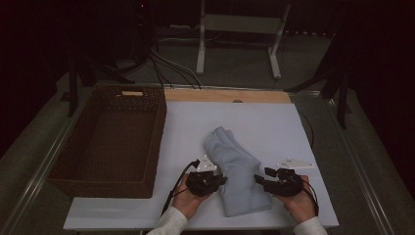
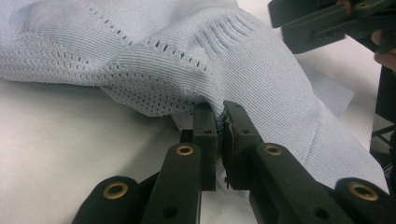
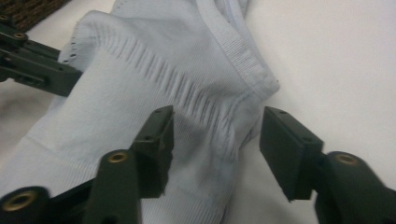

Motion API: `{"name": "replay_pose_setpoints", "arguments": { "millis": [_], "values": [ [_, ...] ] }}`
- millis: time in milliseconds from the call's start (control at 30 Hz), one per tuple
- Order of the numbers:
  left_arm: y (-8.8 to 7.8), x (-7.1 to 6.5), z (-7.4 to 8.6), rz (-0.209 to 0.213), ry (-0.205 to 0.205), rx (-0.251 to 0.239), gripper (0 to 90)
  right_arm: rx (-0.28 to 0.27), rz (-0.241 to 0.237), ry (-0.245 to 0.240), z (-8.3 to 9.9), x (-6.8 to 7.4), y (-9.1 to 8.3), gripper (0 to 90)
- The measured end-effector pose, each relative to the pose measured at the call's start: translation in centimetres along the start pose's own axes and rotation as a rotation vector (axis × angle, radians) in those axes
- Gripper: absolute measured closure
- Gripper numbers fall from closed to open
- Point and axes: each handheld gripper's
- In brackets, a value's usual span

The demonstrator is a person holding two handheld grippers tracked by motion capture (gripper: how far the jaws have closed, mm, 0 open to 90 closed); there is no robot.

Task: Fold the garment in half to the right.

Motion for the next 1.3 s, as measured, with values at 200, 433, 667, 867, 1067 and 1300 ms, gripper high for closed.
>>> {"name": "replay_pose_setpoints", "arguments": {
  "millis": [200, 433, 667, 867, 1067, 1300],
  "values": [
    [-0.1, 0.0, 0.0, 0.0, 0.001, 0.001, 85.1, 0.011, 0.014, 0.017, 0.8, 0.2, -0.5, 32.1],
    [-0.1, 0.1, 0.1, 0.001, -0.002, 0.001, 85.2, 0.04, 0.035, 0.021, 2.2, 0.4, -0.7, 30.8],
    [-0.2, 0.1, 0.1, 0.0, -0.004, 0.003, 85.1, 0.071, 0.05, 0.031, 3.1, 0.4, 0.1, 31.3],
    [-0.2, 0.2, 0.2, 0.0, -0.004, 0.006, 85.1, 0.101, 0.058, 0.014, 3.3, 0.8, 0.8, 32.0],
    [-0.2, 0.2, 0.2, 0.0, -0.004, 0.007, 85.2, 0.14, 0.042, 0.023, 3.5, 1.0, 1.2, 36.1],
    [-0.2, 0.2, 0.2, 0.0, -0.006, 0.008, 85.2, 0.182, 0.002, 0.099, 3.2, 1.1, 1.0, 46.8]
  ]
}}
Point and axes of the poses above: each handheld gripper's, and its own axes: y roughly forward along the jaws, z roughly out of its underside, x roughly to its left, and after that the axes turned 7 degrees about y, right-handed
